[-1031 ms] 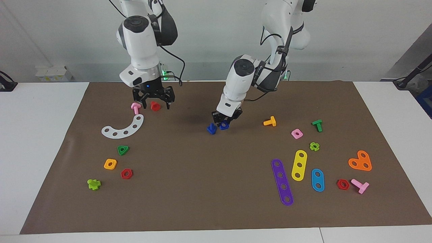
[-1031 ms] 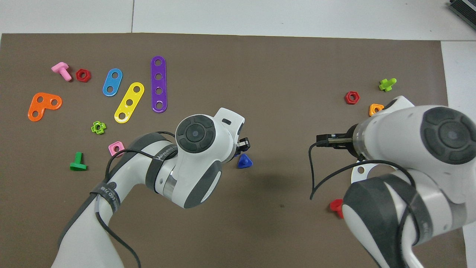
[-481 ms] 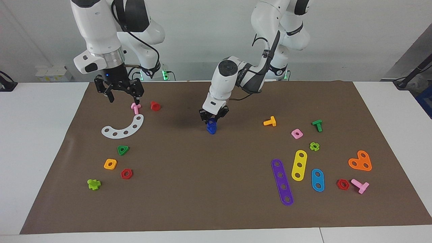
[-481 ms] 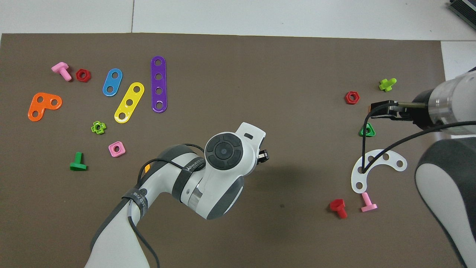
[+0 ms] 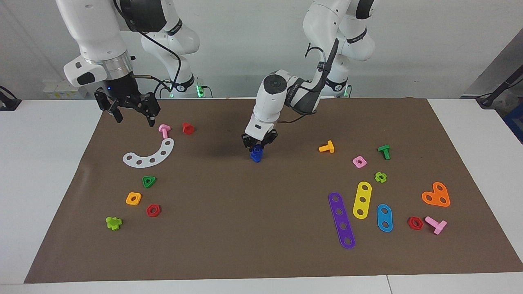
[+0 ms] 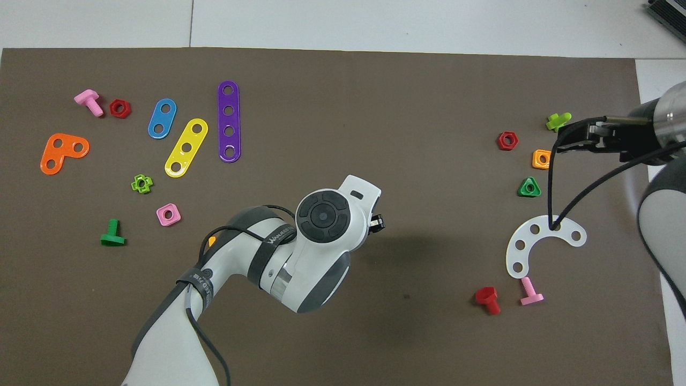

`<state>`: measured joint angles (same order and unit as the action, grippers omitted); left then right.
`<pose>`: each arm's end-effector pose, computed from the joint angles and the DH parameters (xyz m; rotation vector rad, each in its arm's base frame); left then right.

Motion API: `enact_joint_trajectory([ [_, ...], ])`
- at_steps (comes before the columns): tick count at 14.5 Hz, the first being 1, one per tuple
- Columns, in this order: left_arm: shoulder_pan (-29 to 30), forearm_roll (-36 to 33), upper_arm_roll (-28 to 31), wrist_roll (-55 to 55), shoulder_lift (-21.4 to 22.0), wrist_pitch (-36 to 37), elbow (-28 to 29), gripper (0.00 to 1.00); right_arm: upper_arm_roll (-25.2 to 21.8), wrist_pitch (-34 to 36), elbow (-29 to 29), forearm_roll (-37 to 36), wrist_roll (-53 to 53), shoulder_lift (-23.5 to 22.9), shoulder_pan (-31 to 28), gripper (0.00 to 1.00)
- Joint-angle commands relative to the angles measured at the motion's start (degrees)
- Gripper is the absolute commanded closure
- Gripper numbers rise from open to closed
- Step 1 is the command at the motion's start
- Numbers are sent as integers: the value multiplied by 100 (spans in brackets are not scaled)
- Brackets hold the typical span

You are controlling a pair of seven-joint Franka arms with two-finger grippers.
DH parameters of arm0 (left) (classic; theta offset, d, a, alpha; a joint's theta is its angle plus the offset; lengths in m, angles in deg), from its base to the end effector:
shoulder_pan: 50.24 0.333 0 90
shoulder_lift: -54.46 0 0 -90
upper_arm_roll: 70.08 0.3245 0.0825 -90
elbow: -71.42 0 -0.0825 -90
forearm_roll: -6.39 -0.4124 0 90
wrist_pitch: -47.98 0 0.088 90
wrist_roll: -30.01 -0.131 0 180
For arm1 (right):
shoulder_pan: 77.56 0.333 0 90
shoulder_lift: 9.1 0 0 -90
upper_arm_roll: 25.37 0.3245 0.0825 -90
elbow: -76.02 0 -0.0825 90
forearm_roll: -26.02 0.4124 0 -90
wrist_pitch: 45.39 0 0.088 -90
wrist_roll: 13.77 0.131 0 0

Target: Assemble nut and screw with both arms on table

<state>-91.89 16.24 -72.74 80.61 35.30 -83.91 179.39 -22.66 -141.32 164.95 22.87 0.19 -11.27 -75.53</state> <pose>0.4700 -0.4662 0.3068 2.9614 0.3310 -0.0792 0.6059 0.0430 0.6058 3.0900 -0.2441 0.1424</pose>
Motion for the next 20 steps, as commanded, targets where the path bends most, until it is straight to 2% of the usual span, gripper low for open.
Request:
enact_joint_trajectory([
  [1, -36, -228, 55, 20, -105, -47, -31, 100, 54, 118, 80, 122, -235, -11, -80, 0],
  [6, -88, -238, 64, 20, -185, -135, 31, 100, 54, -31, 581, 130, -588, 235, -221, 0],
  [8, -124, -238, 64, 29, -193, -196, 127, 100, 54, -285, 827, 130, -588, 349, -229, 0],
  [10, -115, -238, 55, 20, -193, -205, 119, 100, 54, -313, 837, 122, -588, 349, -256, 0],
  [11, -115, -238, 55, 29, -193, -205, 110, 81, 54, -321, 846, 122, -588, 349, -256, 0],
  [12, -115, -238, 55, 29, -193, -153, 101, 57, 54, -322, 863, 130, -579, 358, -265, 0],
  [13, -115, -238, 64, 29, -185, -109, 75, 28, 54, -322, 863, 130, -579, 376, -265, 0],
  [14, -80, -238, 64, 20, -185, -39, 40, 11, 54, -330, 881, 130, -579, 384, -265, 0],
  [16, -1, -238, 64, 11, -193, -12, -83, 0, 54, -444, 1047, 130, -579, 480, -273, 0],
  [20, 498, -413, 73, -111, -97, 750, -381, 0, 54, -550, 1118, 122, -605, 508, -317, 0],
])
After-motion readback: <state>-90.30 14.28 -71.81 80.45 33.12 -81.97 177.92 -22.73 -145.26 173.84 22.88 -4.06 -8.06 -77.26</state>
